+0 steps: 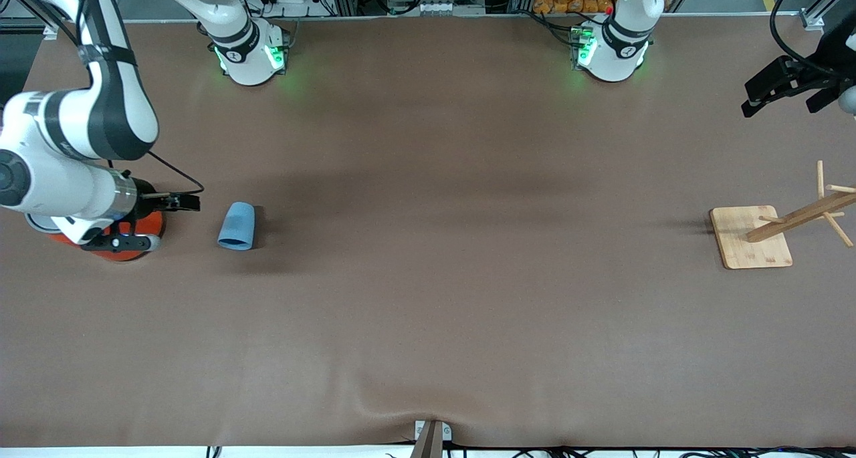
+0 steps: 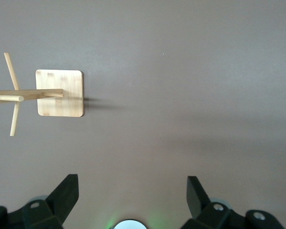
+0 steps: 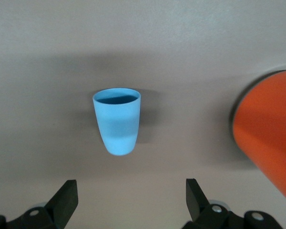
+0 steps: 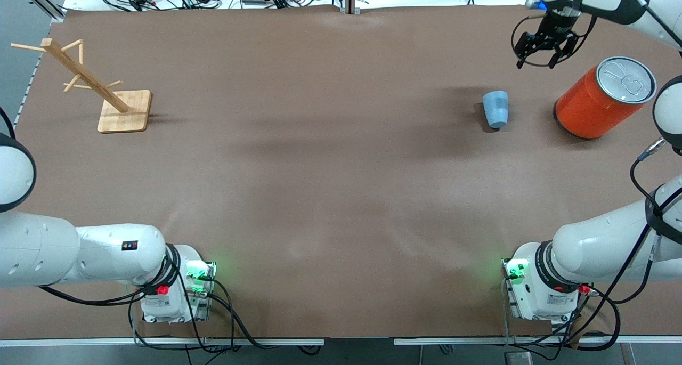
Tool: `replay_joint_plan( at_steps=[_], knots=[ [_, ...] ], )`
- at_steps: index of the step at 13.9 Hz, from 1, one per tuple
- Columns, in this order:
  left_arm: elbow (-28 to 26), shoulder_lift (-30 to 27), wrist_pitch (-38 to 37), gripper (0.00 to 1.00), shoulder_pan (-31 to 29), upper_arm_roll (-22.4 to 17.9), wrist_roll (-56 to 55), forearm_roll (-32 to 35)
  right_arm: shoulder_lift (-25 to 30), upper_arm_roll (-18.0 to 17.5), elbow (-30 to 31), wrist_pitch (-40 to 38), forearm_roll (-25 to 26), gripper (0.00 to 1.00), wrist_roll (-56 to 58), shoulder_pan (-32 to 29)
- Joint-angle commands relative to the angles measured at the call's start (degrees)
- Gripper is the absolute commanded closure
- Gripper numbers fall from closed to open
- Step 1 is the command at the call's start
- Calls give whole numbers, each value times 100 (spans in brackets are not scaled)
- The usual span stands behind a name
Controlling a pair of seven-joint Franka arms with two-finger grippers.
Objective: Flip cup
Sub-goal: 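Reach the right gripper down to the blue cup lying on its side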
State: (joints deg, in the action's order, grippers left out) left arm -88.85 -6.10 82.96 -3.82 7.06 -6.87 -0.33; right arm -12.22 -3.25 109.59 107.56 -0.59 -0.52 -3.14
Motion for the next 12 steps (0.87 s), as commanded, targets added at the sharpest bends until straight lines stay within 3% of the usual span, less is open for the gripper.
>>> replay_joint_plan(
  at_steps=[1, 4, 12],
  knots=[
    [61, 30, -52, 0, -58, 32, 90, -2, 19, -53, 729, 842, -169, 0, -9, -99],
    [61, 30, -52, 0, -58, 32, 90, -2, -306, -53, 959, 1433, -556, 0, -9, -81],
    [52, 30, -52, 0, -49, 32, 98, -2, -965, -53, 1047, 2418, -565, 0, 52, -29]
  ],
)
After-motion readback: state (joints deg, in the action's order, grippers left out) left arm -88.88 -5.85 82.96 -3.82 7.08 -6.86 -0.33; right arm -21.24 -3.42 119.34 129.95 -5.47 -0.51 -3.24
